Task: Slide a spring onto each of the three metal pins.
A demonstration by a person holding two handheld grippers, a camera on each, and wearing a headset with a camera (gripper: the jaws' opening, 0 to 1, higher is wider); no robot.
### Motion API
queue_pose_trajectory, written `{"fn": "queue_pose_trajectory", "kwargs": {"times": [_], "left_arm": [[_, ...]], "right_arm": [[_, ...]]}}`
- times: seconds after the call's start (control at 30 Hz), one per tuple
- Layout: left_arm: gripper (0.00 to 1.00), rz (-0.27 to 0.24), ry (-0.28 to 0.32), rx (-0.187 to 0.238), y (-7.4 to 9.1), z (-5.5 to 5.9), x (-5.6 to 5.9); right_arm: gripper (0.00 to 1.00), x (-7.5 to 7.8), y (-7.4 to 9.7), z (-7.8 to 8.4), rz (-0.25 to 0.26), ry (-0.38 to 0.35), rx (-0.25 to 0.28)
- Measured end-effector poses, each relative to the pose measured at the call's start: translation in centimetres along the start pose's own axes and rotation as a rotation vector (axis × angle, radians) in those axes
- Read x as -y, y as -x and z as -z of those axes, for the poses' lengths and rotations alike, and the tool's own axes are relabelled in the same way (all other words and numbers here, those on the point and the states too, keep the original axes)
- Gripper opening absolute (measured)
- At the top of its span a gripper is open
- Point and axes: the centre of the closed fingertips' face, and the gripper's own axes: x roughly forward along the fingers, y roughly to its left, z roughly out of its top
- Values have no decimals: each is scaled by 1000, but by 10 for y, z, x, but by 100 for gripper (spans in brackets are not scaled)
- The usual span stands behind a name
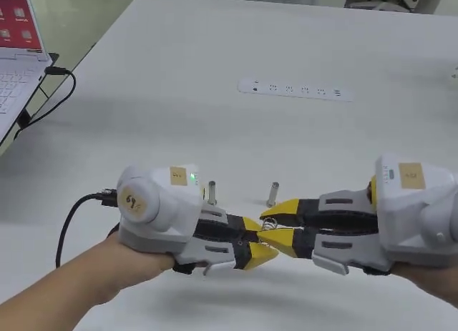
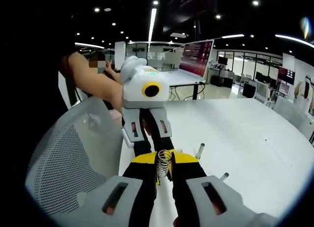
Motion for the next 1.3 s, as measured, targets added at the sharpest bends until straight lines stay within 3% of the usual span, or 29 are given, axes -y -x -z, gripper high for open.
{"fn": "queue_pose_trajectory", "kwargs": {"times": [0.27,0.73,1.13,1.3], "left_arm": [[3,-9,14,-5,1,1,-1],[16,-103,8,-10,16,4,-23],[34,-219,44,-34,48,22,-51],[48,-301,60,-24,69,29,-66]], "right_arm": [[8,1,-1,3,-3,17,-8],[8,15,-4,0,53,42,-18],[8,30,1,7,107,33,-31],[8,39,4,14,137,17,-43]]}}
